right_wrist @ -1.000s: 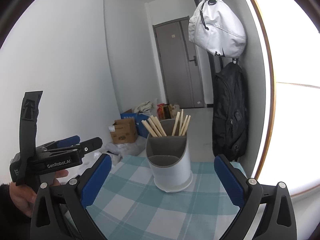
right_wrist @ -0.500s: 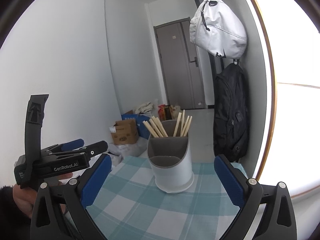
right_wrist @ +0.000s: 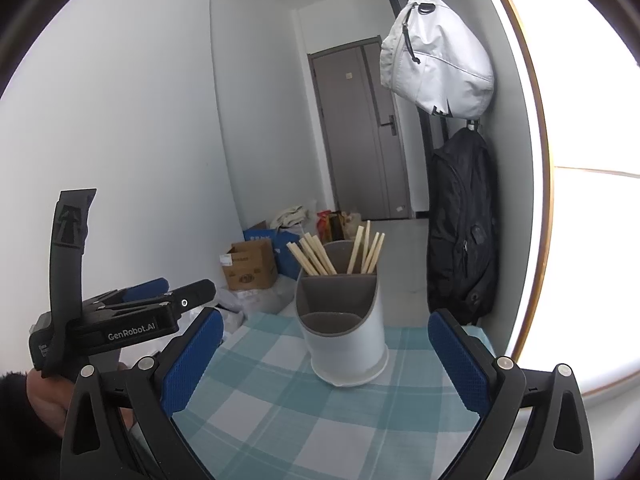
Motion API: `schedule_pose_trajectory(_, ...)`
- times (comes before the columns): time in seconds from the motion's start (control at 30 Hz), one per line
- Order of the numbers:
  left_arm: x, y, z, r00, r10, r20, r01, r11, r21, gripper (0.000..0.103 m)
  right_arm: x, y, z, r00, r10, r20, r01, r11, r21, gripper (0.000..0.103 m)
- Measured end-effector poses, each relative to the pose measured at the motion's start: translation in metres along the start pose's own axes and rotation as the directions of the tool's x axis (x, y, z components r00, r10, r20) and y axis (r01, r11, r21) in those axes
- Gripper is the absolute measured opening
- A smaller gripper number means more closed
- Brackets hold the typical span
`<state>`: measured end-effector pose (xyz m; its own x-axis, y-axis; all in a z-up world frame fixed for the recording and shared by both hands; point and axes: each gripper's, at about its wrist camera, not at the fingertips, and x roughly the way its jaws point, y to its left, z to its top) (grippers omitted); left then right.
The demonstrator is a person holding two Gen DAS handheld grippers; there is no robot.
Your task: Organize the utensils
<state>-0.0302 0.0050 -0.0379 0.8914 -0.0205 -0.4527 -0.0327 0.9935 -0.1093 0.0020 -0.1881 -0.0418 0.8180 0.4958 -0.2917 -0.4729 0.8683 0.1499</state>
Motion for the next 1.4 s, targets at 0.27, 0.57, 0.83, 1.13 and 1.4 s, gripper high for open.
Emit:
schedule_pose_trajectory(0.27, 0.0009, 0.0006, -0.0010, 1.000, 0.004, -0.010, -0.004, 1.000, -0.002, 0.090, 0.0001, 0.0015, -0.0011, 1.000, -0.002, -0.003, 0.002, 1.000, -0.013, 0.103)
schedule_pose_trajectory(0.57, 0.0007, -0.0004, -0.0027, 1.000, 0.004, -0.009, -0.004, 1.000, 0.004, 0.090, -0.0017, -0.0001, -0.0006, 1.000, -0.010, 0.002, 0.010, 1.000, -0.008, 0.103)
schedule_pose_trajectory(0.83, 0.0013, 0.0002, -0.0024, 1.000, 0.013, -0.012, -0.012, 1.000, 0.004, 0.090, -0.0043, -0.0018, -0.0005, 1.000, -0.020, 0.003, 0.020, 1.000, -0.001, 0.103)
schedule_pose_trajectory(1.13, 0.0007, -0.0008, -0.0032, 1.000, 0.011, -0.011, -0.010, 1.000, 0.011, 0.090, -0.0040, 0.0001, -0.0003, 1.000, -0.021, 0.003, 0.021, 1.000, -0.009, 0.103)
schedule_pose_trajectory(1.4, 0.0013, -0.0029, -0.0047, 1.000, 0.011, -0.016, -0.010, 1.000, 0.023, 0.090, -0.0035, 0.0015, -0.0007, 1.000, -0.021, 0.003, 0.021, 1.000, -0.015, 0.103)
